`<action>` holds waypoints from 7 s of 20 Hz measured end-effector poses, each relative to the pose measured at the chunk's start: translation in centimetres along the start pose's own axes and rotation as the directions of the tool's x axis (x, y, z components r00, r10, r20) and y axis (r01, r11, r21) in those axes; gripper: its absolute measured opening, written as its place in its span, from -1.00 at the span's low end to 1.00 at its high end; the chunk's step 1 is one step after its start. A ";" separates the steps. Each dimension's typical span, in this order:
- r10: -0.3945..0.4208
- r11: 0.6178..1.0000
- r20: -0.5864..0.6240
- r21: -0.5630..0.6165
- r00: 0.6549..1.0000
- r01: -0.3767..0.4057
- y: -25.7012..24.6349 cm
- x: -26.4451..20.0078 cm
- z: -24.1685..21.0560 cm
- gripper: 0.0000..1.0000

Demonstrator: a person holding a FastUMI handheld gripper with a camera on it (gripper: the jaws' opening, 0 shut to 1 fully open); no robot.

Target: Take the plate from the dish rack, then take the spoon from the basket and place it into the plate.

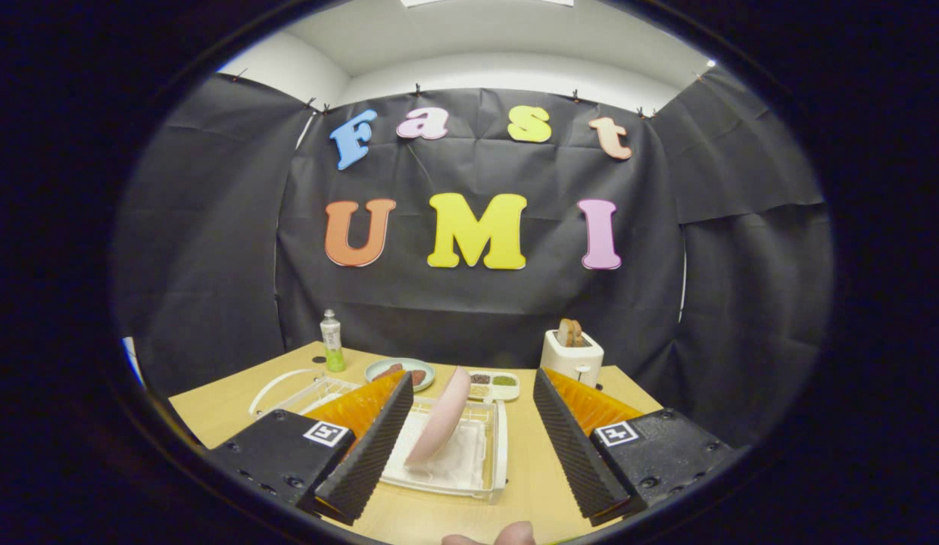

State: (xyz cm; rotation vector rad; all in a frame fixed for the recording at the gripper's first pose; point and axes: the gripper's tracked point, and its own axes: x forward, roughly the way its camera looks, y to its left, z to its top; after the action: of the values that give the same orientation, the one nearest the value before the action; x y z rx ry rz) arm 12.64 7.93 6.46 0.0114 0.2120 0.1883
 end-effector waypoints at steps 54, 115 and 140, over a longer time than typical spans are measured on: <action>0.307 0.878 -0.570 0.479 0.763 0.004 4.4 -0.5 -10.3 -0.38; -0.083 0.976 -0.082 0.194 0.993 0.097 -23.5 5.2 -17.4 0.56; 0.009 0.994 0.021 0.105 1.000 -0.012 -21.1 -0.2 -4.8 -0.81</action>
State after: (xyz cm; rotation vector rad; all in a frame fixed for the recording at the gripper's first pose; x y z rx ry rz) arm 15.38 -12.91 1.11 0.1189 0.2008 0.1873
